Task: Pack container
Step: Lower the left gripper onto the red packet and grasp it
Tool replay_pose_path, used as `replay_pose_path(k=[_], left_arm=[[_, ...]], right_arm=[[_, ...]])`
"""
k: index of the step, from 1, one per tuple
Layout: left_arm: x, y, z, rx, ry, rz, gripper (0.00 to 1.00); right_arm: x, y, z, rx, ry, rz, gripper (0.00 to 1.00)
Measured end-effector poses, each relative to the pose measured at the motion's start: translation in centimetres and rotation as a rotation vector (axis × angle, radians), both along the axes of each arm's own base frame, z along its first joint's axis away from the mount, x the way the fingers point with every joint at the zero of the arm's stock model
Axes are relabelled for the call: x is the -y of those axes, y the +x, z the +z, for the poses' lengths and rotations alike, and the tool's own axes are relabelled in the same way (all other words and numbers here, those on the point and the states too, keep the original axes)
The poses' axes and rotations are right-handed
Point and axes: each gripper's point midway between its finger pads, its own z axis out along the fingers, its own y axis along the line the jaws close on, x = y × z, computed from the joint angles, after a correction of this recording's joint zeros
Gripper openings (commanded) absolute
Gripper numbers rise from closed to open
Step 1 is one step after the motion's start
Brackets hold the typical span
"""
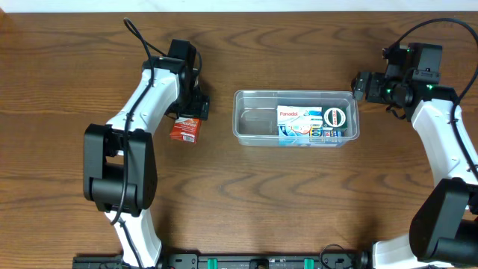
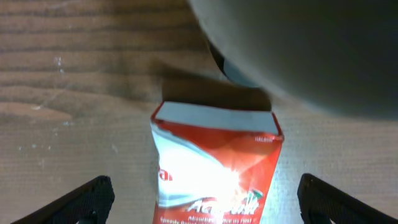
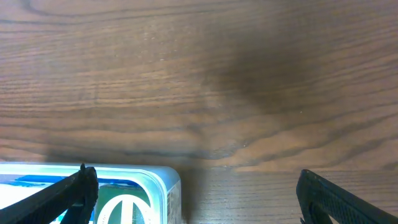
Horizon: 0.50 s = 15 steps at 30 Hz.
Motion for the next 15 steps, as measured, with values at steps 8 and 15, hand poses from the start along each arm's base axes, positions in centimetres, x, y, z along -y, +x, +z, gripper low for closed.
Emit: replay_pose_path(k=[8,15], left_arm=[[-0.2,-0.5,6.1,0.127,-0.023,0.003,1.00],[0.7,-2.2,9.8,0.167,-0.100,-0.009,1.00]], right_arm=[[0.0,0.0,0.0,0.000,0.000,0.000,0.99],[0.0,0.0,0.0,0.000,0.000,0.000,0.99]])
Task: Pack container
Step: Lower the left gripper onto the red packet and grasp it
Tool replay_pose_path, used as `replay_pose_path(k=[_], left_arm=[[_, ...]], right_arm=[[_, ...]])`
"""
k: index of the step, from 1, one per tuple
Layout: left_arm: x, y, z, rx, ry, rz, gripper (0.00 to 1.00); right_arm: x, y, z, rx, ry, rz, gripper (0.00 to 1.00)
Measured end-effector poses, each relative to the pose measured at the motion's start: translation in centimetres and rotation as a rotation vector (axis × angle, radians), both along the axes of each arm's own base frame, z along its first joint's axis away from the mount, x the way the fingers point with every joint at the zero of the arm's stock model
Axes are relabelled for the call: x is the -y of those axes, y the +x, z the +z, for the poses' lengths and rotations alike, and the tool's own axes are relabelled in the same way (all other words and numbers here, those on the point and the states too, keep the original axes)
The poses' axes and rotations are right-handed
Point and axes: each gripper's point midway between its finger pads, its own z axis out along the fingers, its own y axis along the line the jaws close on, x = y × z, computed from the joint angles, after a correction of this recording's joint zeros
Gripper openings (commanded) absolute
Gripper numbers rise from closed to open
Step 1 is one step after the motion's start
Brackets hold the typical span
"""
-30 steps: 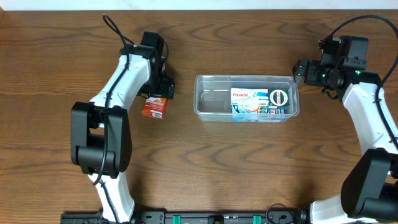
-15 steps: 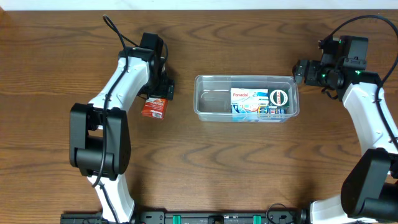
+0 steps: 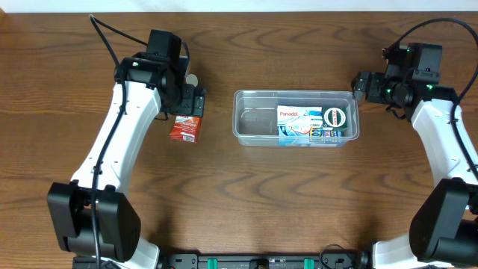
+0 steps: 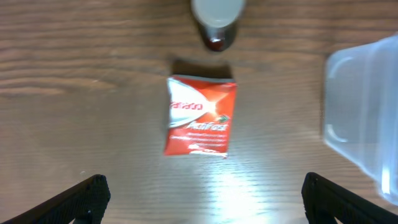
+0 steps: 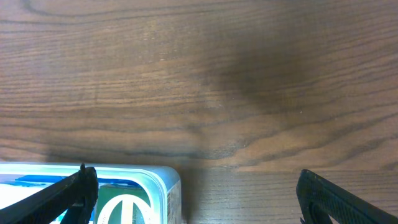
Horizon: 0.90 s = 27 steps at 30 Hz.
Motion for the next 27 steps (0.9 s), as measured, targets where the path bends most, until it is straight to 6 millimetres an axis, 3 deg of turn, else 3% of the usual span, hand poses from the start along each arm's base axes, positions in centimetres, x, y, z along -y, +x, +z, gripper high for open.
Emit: replay_pose_path(k=[6,15,20,27], left_arm=[[0.7,0.3,-3.3,0.015,-0.037,-0.025,0.99],[-1.0,-0.6,-8.5,0.012,-0.030,-0.018,0.99],[-1.1,-1.1,-10.4,0.029,-0.024,-0.045,1.00],[-1.0,-1.0,-11.6,0.066,-0.021,-0.068,1.00]], right_arm=[[0.0,0.0,0.0,0.000,0.000,0.000,0.99],[0.0,0.0,0.0,0.000,0.000,0.000,0.99],[0.0,0.0,0.0,0.000,0.000,0.000,0.99],[0.0,0.0,0.0,0.000,0.000,0.000,0.99]])
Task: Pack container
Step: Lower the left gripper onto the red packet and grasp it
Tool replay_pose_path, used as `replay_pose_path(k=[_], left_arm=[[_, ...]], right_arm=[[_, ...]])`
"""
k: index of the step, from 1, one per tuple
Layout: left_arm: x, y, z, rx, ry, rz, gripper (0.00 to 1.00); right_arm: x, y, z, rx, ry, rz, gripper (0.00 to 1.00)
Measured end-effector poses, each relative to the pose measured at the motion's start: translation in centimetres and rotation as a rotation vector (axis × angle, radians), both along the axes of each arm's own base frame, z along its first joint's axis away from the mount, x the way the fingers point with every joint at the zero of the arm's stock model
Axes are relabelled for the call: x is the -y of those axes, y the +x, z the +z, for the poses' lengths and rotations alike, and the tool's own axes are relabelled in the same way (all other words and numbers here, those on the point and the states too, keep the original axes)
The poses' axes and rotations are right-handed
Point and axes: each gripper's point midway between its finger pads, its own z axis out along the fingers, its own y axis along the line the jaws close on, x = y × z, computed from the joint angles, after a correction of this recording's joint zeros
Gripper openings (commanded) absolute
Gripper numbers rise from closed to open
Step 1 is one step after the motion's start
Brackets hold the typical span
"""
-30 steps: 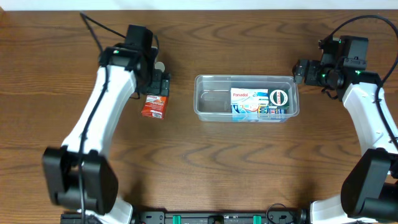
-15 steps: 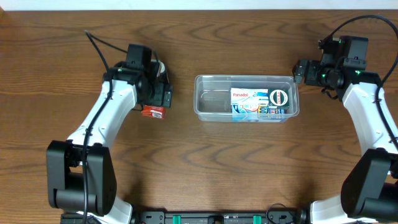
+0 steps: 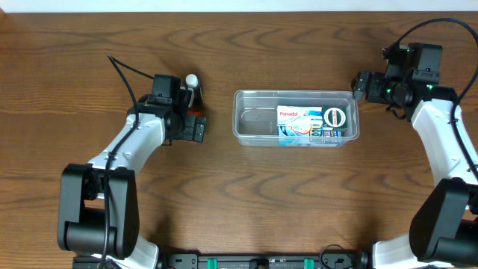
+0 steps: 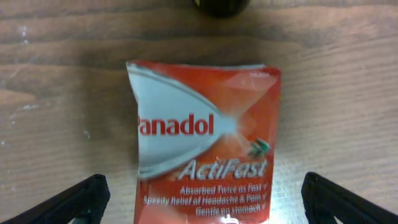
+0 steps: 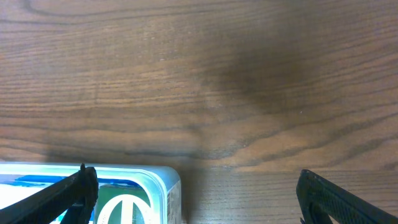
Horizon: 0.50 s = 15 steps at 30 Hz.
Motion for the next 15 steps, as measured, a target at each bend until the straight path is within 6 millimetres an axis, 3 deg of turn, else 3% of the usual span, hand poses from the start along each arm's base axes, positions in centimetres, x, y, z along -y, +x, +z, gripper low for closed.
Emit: replay_pose_path(k=[12,15], left_arm=[[0.11,0.85,-0.63,0.059,-0.007,-0.002,0.98],[0.14,1.06,-0.96,0.060,-0.007,-0.003,0.92]], right_arm=[[0.00,-0.01,-0.01,0.000,0.000,0.000,0.99],[0.00,-0.01,-0.01,0.000,0.000,0.000,0.99]])
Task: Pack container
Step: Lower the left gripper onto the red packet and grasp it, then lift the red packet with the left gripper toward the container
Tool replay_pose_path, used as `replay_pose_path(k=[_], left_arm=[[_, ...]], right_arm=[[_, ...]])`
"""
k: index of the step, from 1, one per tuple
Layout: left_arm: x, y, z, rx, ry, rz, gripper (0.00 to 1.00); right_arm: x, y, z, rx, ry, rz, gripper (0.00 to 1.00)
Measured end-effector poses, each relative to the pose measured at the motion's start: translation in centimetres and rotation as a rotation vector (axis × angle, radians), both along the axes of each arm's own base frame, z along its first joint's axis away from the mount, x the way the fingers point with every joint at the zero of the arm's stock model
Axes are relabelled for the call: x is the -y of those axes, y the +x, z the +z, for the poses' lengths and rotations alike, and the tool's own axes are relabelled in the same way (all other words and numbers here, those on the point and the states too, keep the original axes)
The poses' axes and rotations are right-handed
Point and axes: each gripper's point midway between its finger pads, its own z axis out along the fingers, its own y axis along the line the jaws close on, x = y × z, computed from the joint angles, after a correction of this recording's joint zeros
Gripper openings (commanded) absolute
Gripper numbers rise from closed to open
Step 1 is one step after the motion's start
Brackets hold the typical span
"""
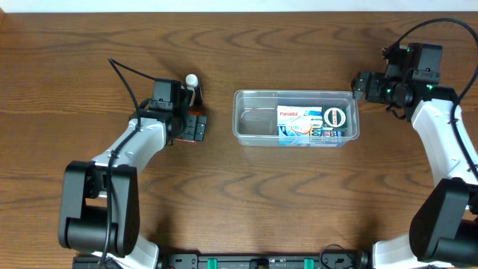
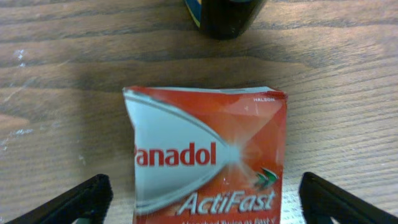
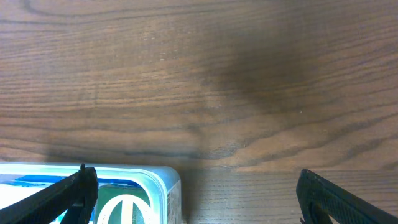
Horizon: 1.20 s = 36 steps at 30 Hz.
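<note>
A red Panadol ActiFast sachet (image 2: 208, 162) lies flat on the wooden table, left of the clear plastic container (image 1: 254, 119). My left gripper (image 2: 202, 199) is open low over the sachet, one finger on each side of it; from overhead the gripper (image 1: 190, 125) covers most of the sachet. The container holds a blue-white Panadol box (image 1: 299, 119) and a round green-white item (image 1: 335, 117). My right gripper (image 3: 196, 196) is open over bare table by the container's right corner (image 3: 163, 186), holding nothing.
A small dark bottle (image 2: 225, 15) with a white cap (image 1: 192, 78) stands just beyond the sachet, close to my left gripper. The container's left half holds nothing. Both arms' cables trail toward the table's far edge.
My left gripper has shifted slightly over the sachet, which now sits lower in the wrist view, with more of the bottle showing. The right arm has not moved.
My left gripper was open close over the sachet. Then it was higher, with sachet, bottle and container edge all in its view. Then it was low again with its fingers either side of the sachet, and stays so. The right gripper stayed open by the container.
</note>
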Motion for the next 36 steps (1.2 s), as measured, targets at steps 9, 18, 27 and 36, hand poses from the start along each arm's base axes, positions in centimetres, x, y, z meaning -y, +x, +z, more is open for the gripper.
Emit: replay_pose_path(k=[9,18,27,36], left_arm=[[0.0,-0.2,-1.5,-0.034,0.005,0.000,0.80],[0.0,0.1,-1.4,-0.022,0.004,-0.002,0.66],[-0.2,-1.5,-0.8,-0.074,-0.004,0.040,0.65],[0.2,-2.4,5.9,0.033,-0.072,0.147,0.64]], right_arm=[[0.0,0.0,0.0,0.000,0.000,0.000,0.99],[0.0,0.0,0.0,0.000,0.000,0.000,0.99],[0.0,0.0,0.0,0.000,0.000,0.000,0.99],[0.0,0.0,0.0,0.000,0.000,0.000,0.99]])
